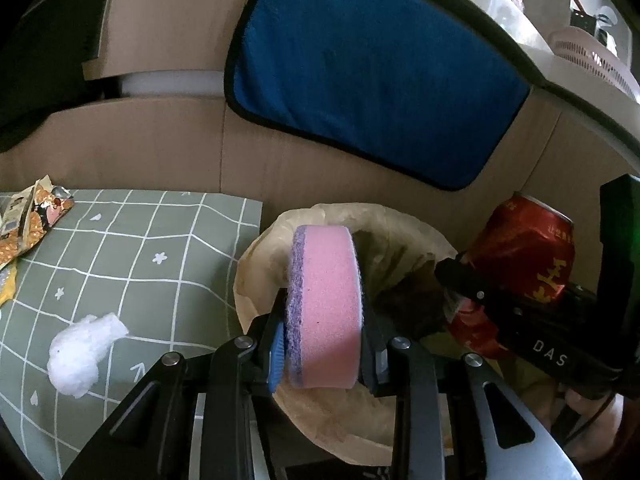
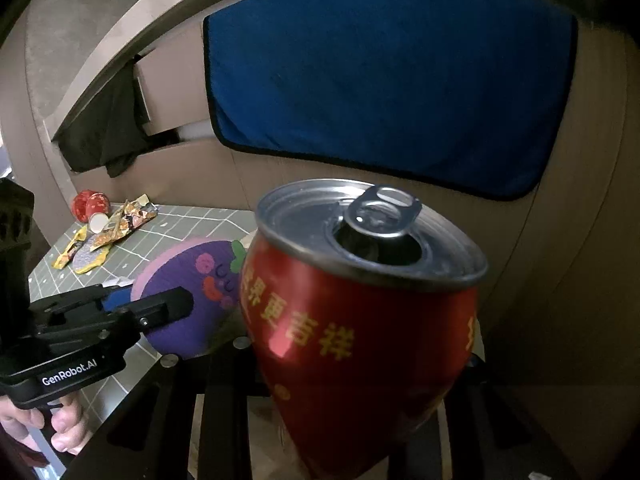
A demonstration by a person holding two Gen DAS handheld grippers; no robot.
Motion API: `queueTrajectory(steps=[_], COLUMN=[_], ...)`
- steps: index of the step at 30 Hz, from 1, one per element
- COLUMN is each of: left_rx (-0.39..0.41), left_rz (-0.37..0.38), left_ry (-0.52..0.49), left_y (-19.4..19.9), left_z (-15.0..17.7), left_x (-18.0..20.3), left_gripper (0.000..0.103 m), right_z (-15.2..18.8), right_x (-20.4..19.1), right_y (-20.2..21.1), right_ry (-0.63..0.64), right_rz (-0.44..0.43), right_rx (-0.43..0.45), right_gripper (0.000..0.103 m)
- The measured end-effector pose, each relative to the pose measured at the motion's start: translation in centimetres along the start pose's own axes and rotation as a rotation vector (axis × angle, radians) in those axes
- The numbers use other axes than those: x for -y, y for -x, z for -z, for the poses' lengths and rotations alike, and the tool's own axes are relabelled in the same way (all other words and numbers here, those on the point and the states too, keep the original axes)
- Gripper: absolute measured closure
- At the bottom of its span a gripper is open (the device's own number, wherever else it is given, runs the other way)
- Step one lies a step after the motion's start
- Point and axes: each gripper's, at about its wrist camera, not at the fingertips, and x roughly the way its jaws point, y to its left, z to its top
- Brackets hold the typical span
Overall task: Collect trash
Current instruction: 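Carry the sponge and red can over the trash bin and open both grippers, then grasp the white tissue with the left gripper while the right moves back over the table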
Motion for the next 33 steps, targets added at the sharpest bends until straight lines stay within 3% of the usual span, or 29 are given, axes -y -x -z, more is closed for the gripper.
queueTrajectory(steps=[19,21,22,23,24,25,33], left_rx=[-0.022,-0.025,-0.028,-0.029,-0.025,-0.014,0.071], left_rz=[0.081,0.113,0.118,0.118,0.121,0.125,0.073], left_ry=[0.033,0.039,0.037,0.034,0.033,0.035,0.052], left_y=[-0.5,-0.5,-0.4,-0.4,-0.3,-0.1,3.3], left_z=[-0.6,-0.7,-0.7,-0.8,-0.8,-0.9,-2.0], left_x=[-1.3,-1.4,-1.4,-1.4,-1.4,-1.5,-3.2], left_gripper=[0.072,0.067,0.062,0.047,0.041,0.040,0.040], right_z=[0.0,-0.1,-0.1,-0.1,-0.1,-0.1,-0.3], right_x=[0.1,0.1,0.1,0.1,0.2,0.2,-0.2], right_y=[0.1,0.4,0.5,0.6,0.7,0.8,1.6], right_ry=[-0.028,-0.033,-0.040,-0.047,-0.052,-0.058,-0.071], right_rz=[0.013,0.017,0.020,0.031,0.042,0.048,0.076], right_rx=[-0.004,0.001,0.002,0.004,0.008,0.013,0.040], right_gripper=[0.075,0.075,0.072,0.068,0.057,0.052,0.042])
